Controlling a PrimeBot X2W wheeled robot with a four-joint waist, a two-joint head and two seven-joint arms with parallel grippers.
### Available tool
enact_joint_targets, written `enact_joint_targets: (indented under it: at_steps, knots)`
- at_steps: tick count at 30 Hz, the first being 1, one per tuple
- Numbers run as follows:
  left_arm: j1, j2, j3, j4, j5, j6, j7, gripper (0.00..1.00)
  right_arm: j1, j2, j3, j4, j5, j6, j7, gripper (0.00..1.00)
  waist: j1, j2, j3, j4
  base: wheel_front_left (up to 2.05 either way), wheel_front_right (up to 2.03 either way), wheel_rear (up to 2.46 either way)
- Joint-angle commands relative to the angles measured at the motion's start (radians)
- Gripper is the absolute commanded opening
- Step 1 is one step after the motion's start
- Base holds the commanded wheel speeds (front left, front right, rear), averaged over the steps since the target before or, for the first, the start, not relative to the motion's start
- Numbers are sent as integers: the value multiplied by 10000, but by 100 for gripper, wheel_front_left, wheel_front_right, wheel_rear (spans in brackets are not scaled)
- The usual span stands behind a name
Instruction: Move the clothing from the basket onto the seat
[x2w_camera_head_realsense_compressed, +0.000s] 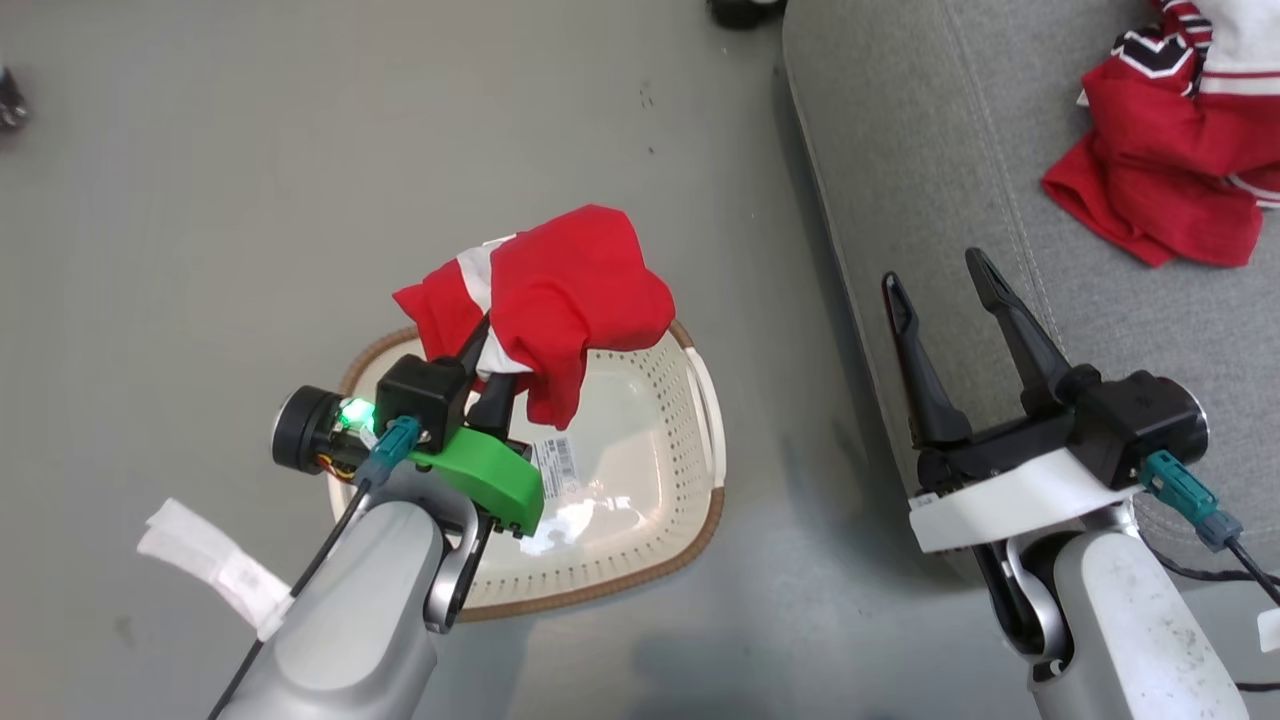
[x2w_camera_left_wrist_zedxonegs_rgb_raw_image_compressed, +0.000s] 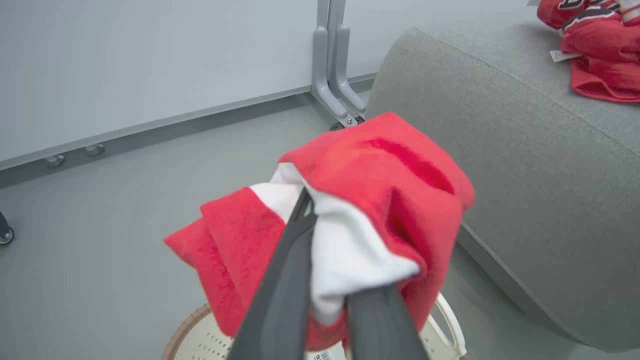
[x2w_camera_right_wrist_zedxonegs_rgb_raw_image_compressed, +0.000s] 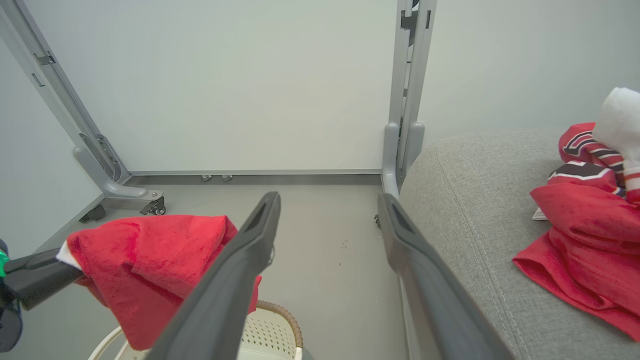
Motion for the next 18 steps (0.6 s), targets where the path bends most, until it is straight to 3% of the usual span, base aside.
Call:
enact_joint_targets:
  at_steps: [1, 18]
  knots:
    - [280, 77, 193, -316, 102, -77, -34, 0, 216, -13, -54, -61, -78, -12, 62, 100, 1, -1, -803, 463, 0, 0, 0]
    - [1903, -74, 2005, -4302, 731, -607, -34, 0, 1456, -4, -308, -533, -164, -10, 876, 100, 1, -1, -2567, 1007, 0, 0, 0]
